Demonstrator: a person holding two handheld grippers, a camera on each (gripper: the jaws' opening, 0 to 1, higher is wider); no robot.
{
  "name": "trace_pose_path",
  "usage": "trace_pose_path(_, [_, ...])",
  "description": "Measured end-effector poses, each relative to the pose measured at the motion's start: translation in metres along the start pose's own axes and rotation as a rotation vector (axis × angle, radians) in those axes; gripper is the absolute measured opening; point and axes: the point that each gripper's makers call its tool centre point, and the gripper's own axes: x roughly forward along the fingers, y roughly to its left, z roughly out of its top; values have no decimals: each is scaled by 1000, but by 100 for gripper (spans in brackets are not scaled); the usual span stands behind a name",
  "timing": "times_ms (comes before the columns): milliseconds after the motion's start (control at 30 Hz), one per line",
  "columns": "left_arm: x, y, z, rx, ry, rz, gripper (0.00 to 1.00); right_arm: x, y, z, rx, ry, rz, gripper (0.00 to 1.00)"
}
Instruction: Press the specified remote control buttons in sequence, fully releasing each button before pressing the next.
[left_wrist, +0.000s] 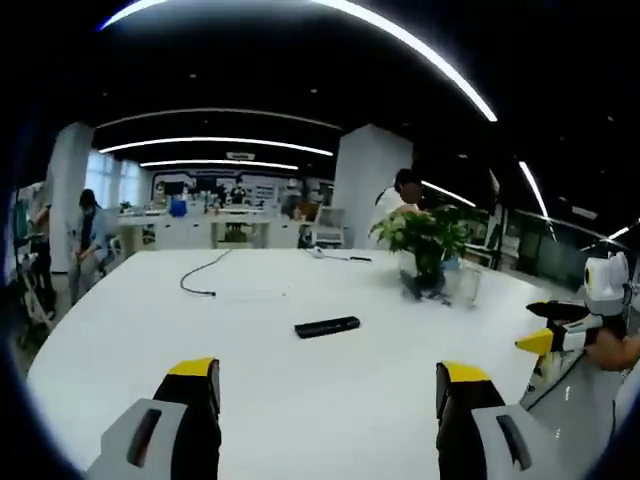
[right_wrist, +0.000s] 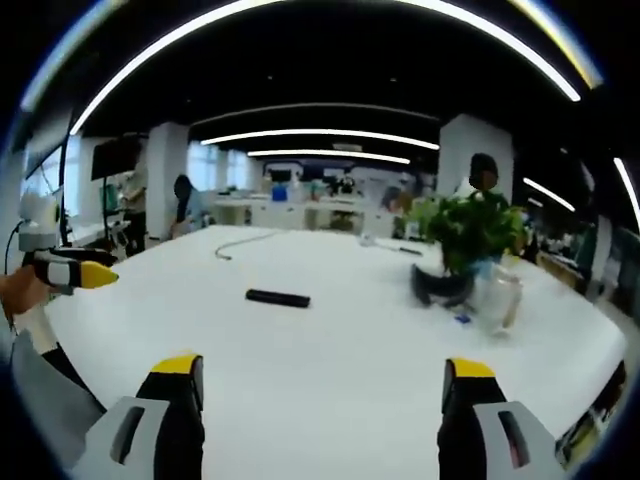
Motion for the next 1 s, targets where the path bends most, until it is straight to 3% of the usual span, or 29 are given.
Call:
trace_pose_path(100, [-11,1,-14,-80,9,11,93,0,-6,5,-37,-16,-17,97])
trace_pose_path(233, [-20,6,-25,-48,8,70,92,3,-21,1,-7,-8,-51,96])
trace_pose_path(400, [-13,-3,-36,-69,39,62,90,2,-24,0,-12,-7,-80,93])
trace_pose_path(500, [-12,0,-39,-19,67,76,91,3,-25,-3,-19,9,-86,92])
trace_pose_path(633, [-13,-11,-33,-15,59,72,92,4,-25,-5,-18,19,-90,91])
trace_pose_path(700, [-10,-17,-31,83,37,36,92,4,-26,-6,-19,24,-95,91])
trace_pose_path(767, [-11,-20,-36,178,62,31,92,4,-27,-7,-26,25,-103,90])
trace_pose_path(800, [-12,-21,-34,194,48,29,92,4,-28,-6,-28,20,-106,90])
trace_pose_path(833, [-12,-24,-31,188,23,19,93,4,-28,-6,-27,19,-107,90])
trace_pose_path(1000, [-12,-21,-33,160,35,15,96,6,-26,-9,-37,35,-98,89])
